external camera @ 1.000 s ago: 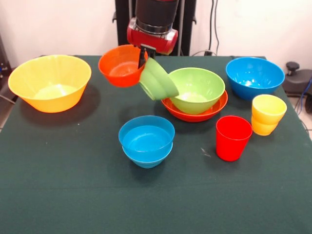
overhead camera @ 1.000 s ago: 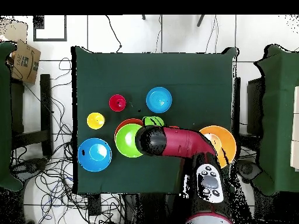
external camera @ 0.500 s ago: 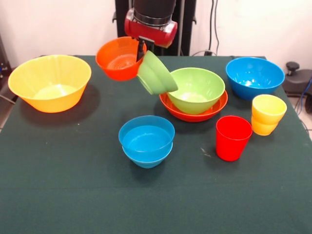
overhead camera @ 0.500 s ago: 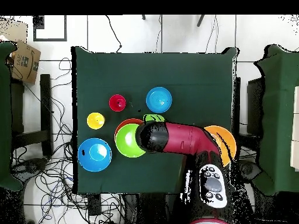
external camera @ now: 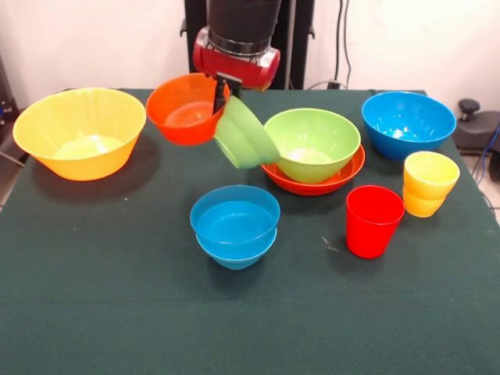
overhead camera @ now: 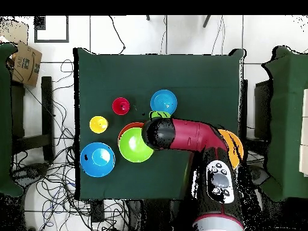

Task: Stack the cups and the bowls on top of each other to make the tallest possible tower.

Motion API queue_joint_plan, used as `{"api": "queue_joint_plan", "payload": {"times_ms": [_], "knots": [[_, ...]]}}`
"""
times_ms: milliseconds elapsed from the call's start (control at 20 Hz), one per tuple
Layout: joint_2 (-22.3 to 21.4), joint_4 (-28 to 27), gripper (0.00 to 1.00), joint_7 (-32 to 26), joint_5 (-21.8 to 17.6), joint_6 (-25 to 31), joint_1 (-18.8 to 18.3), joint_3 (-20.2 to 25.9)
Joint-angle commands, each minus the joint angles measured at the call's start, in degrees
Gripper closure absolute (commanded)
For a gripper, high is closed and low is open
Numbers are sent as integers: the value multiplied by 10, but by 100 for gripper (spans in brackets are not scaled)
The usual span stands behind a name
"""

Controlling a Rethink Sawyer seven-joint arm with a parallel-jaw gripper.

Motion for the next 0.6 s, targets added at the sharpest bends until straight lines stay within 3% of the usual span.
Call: {"api": "queue_joint_plan", "payload": {"times_ms": [50, 600], "knots": [[46, -57, 100, 4, -2, 10, -7, 58], [46, -71, 100, -7, 0, 25, -17, 66]]}}
